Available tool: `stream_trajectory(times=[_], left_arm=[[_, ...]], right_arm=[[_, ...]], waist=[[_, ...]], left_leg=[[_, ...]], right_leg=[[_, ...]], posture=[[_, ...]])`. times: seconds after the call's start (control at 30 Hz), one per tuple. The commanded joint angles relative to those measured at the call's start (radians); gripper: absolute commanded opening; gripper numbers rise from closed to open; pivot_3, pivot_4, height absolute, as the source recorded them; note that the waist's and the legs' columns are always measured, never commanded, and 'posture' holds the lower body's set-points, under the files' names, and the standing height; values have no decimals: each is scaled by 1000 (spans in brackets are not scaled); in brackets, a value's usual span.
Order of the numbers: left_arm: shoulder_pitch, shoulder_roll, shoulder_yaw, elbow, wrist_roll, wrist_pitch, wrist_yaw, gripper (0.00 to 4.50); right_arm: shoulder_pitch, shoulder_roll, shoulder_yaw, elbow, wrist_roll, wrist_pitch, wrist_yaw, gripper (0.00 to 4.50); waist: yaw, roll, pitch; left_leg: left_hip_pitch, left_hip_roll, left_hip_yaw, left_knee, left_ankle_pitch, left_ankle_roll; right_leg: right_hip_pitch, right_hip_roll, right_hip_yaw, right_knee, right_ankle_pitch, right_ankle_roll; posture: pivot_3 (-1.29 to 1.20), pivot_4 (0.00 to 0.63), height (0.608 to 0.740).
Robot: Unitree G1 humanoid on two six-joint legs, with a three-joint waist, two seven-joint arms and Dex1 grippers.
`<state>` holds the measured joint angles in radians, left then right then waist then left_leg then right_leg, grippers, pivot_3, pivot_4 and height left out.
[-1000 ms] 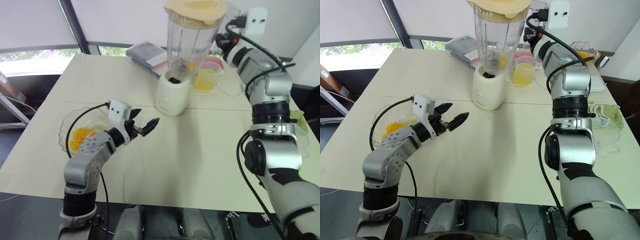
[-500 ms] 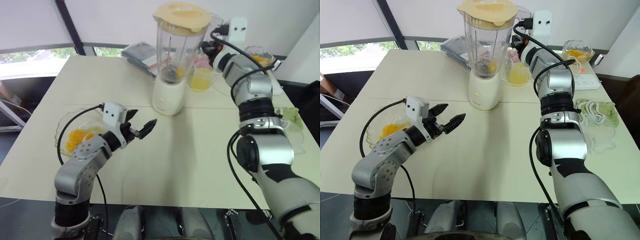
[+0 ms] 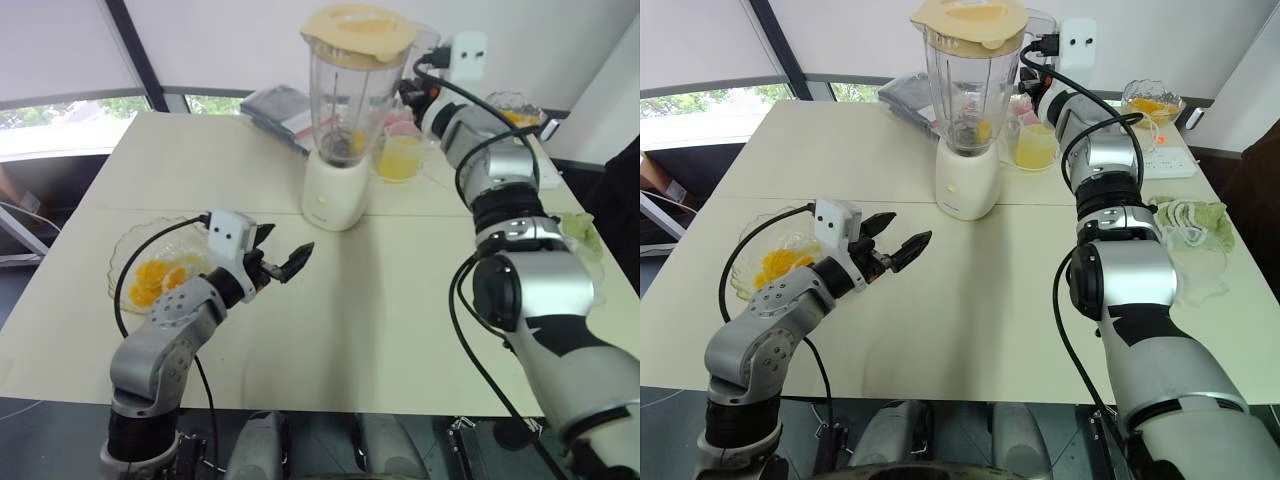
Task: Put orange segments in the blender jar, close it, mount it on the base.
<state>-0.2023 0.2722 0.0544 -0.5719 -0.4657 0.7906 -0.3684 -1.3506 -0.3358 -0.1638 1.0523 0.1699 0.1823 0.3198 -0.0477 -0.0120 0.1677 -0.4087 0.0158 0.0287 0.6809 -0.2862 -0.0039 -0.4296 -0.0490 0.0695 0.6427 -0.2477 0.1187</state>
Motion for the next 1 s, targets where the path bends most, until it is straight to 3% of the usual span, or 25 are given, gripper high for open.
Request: stream_trajectory(times=[0.03,0.43,1.0], left_arm=[[13,6,-7,-62,-2,-29,13,4495],[55,1,-23,-89,10,-49,65,4495],[42,7,-50,-70,13,-69,76,4495]], right_arm=[[-59,-9,0,46,-16,-52,23,811],[-107,-3,3,186,-64,-109,41,811],[-146,-15,-26,231,-75,-154,-6,811]], waist=[[0,0,0],[0,0,0],[0,0,0]], left_leg=[[0,0,0,0,0,0],[0,0,0,0,0,0],[0,0,0,0,0,0]], right_leg=[[0,0,0,0,0,0],[1,-1,0,-1,0,-1],[2,-2,0,-4,-1,-4]], posture=[[0,150,740],[0,150,740],[0,150,740]])
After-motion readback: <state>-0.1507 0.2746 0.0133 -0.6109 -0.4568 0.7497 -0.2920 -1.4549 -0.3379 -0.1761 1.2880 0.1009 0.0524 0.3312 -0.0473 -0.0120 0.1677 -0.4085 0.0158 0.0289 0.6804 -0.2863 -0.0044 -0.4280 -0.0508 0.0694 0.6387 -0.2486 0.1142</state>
